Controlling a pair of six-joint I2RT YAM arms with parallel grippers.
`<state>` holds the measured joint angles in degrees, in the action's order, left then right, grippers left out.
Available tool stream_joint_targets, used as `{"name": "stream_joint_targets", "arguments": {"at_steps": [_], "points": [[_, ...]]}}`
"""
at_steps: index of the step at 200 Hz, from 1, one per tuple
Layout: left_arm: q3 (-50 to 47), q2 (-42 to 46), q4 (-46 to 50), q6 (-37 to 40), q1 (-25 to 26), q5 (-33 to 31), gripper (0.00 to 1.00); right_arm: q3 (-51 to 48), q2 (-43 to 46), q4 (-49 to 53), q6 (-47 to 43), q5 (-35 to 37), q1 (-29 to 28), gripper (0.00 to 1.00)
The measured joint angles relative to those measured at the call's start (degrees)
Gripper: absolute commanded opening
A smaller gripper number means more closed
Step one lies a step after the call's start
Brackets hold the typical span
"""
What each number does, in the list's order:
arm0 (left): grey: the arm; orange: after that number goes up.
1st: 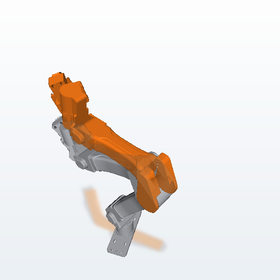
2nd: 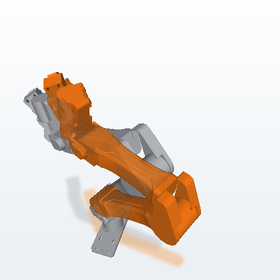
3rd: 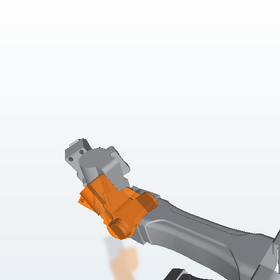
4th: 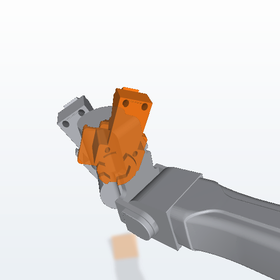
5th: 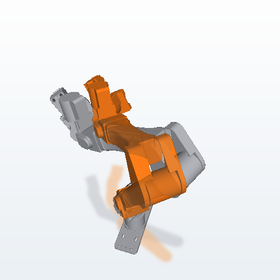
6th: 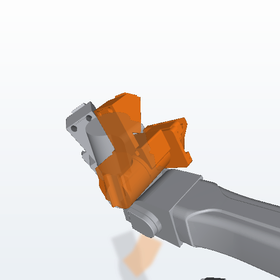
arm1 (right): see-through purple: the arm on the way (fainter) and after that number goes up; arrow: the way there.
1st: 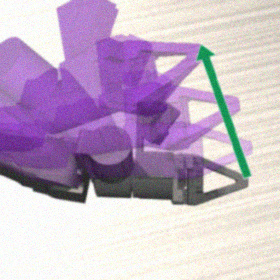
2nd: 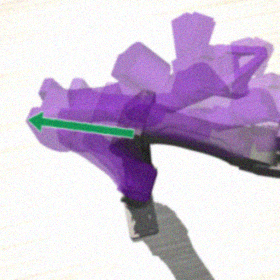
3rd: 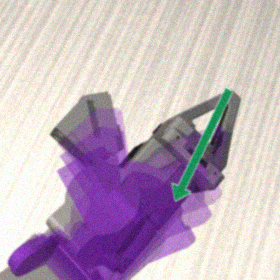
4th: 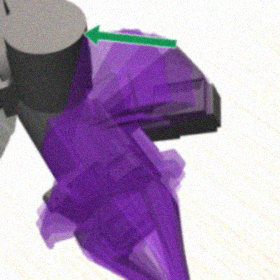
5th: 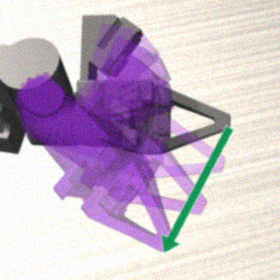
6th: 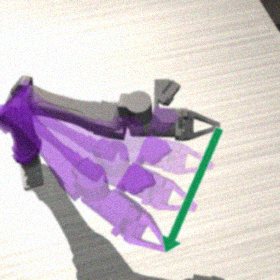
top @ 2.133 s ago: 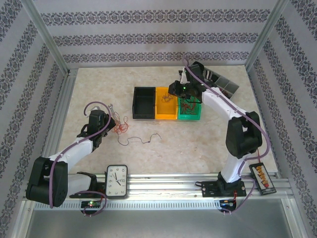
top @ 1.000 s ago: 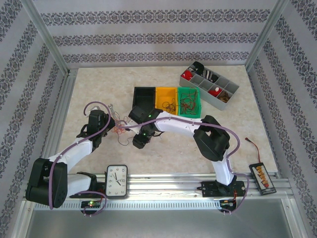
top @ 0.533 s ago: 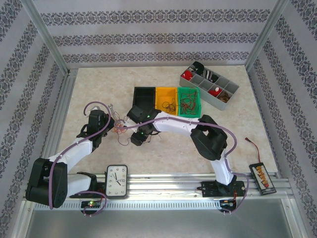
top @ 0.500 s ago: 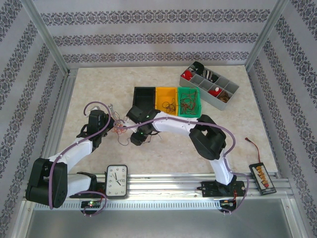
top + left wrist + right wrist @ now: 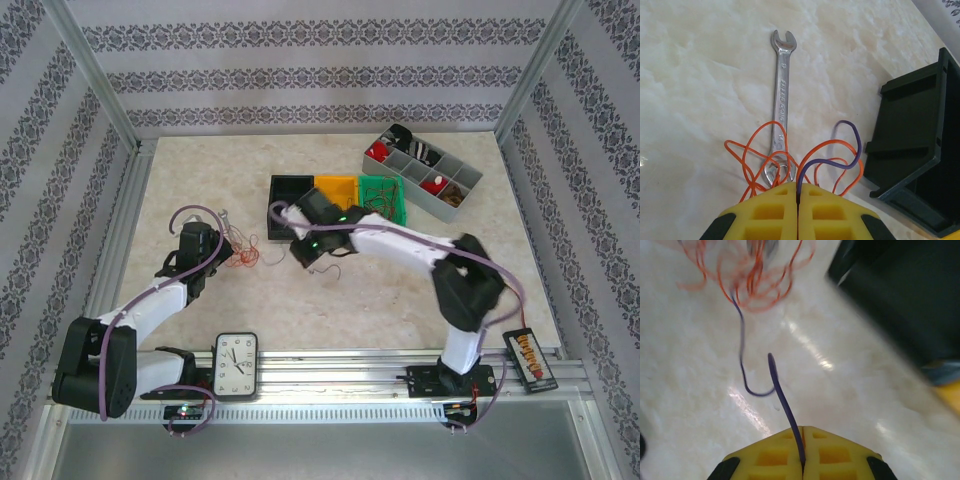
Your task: Untangle the cables
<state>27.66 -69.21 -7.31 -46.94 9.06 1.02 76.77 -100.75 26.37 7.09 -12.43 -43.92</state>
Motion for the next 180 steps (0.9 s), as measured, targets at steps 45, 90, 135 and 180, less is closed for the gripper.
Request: {"name": "stream_joint_targets", "arguments": {"at_steps": [45, 90, 135, 180], "points": [[0.0, -2.2, 0.0, 0.0, 0.0, 0.0, 0.0, -2.4, 20.9, -5.4, 8.2, 5.6, 12.5, 0.0], [0.5, -2.4, -6.8, 0.2, 2.0, 6.3, 0.15, -6.6, 28.1, -5.9, 15.4, 3.9, 25.4, 0.0], [0.2, -8.7, -8.6, 1.1, 1.0, 11.0, 0.56, -6.7, 29.5, -8.5, 18.3, 1.1, 30.3, 0.0], [0.0, -11.0, -11.2, 1.5, 1.0, 14.9, 0.66, -3.9, 29.1, -10.1, 18.7, -3.2, 27.5, 0.0]]}}
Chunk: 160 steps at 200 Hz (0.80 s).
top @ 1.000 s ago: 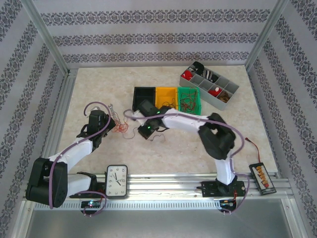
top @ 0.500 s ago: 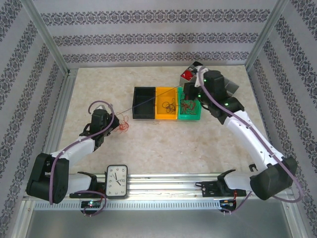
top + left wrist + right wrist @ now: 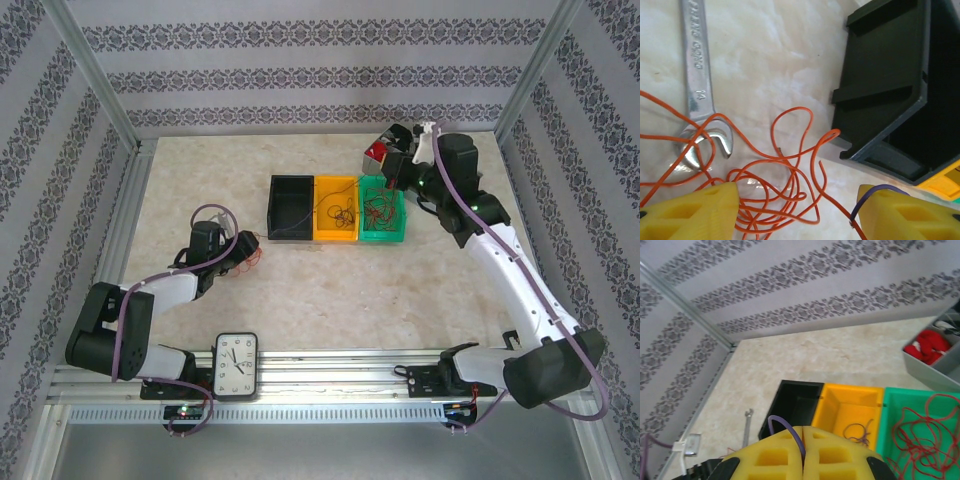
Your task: Untangle the cables
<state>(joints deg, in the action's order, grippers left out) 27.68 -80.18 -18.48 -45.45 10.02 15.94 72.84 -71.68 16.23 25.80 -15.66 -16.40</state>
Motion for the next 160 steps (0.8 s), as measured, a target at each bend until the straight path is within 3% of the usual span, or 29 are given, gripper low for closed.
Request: {"name": "stream_joint_targets", "arguments": {"at_steps": [67, 102, 160], "points": [[-1.3, 0.0, -1.2, 0.7, 0.0, 0.2, 0.83, 7.8, -0.6, -4.9, 2.8, -1.6, -0.2, 0.0], [-3.0, 0.0, -1.6, 2.2, 0.0, 0.5, 0.97, 14.0, -1.2, -7.5, 3.0, -1.6, 0.0, 0.0], [-3.1, -0.3, -2.3, 5.4, 0.0, 3.1, 0.94, 17.4, -4.1, -9.0, 3.0, -1.9, 0.5, 0.0]]}}
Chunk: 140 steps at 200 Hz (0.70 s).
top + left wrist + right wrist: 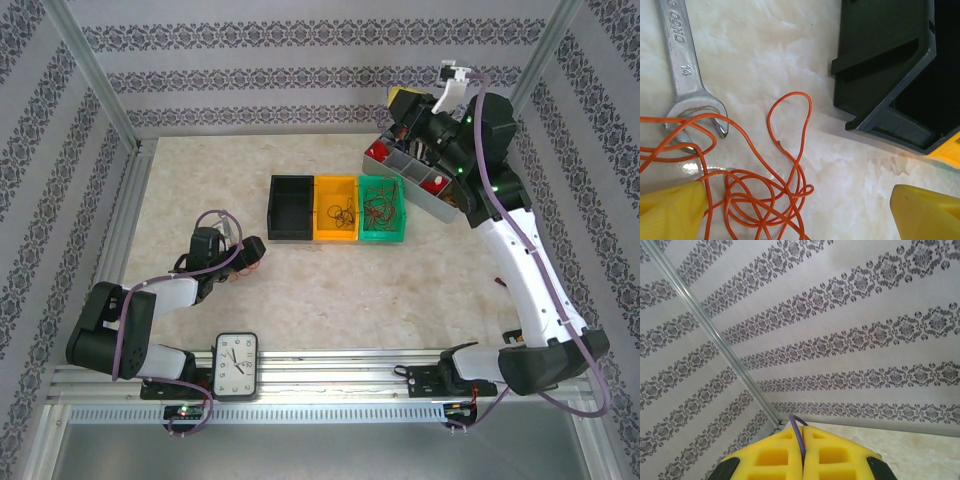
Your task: Untangle the cables
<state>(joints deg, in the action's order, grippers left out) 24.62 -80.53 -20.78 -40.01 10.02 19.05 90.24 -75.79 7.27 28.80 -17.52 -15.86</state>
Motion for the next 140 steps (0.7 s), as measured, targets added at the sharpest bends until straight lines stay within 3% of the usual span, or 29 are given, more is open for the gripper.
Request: {"name": "stream_joint_targets", "arguments": {"at_steps": [140], "points": [[0.0, -1.4, -1.9, -0.7, 0.0, -0.2, 0.93, -2.8, -10.6, 1.4, 0.0, -3.6, -2.4, 0.01]]}}
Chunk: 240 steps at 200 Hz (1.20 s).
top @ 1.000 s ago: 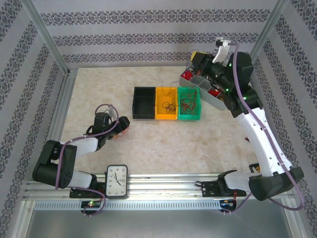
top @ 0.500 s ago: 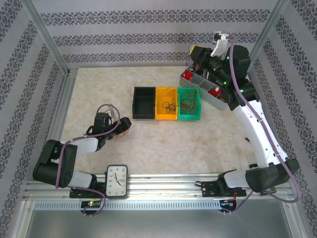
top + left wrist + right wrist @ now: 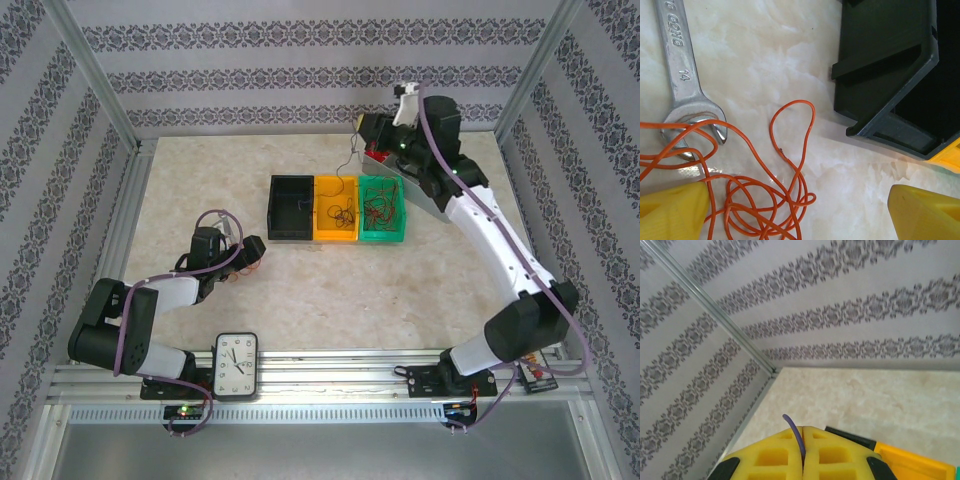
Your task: Untangle the cables
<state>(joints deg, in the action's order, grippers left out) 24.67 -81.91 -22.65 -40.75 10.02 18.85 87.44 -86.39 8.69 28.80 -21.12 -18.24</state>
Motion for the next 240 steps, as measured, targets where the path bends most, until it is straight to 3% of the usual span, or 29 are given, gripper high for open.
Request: {"name": "stream_joint_targets", "arguments": {"at_steps": [81, 131, 176, 240], "points": [[0.0, 0.0, 0.0, 0.0, 0.0, 0.0, 0.92, -3.0, -5.9, 1.9, -0.1, 4.0, -2.1, 0.04], [0.0, 0.0, 0.0, 0.0, 0.0, 0.0, 0.92, -2.7, -15.5, 3.3, -0.7, 8.7, -6.1, 0.04], [0.0, 0.1, 0.1, 0.0, 0.0, 0.0, 0.92, 0.3, -25.4, 5.0, -0.6, 11.0, -6.9, 0.05], [0.0, 0.8, 1.4, 0.1, 0.0, 0.0, 0.91, 5.4, -32.2, 6.2, -0.4, 15.3, -6.3, 0.08]]}}
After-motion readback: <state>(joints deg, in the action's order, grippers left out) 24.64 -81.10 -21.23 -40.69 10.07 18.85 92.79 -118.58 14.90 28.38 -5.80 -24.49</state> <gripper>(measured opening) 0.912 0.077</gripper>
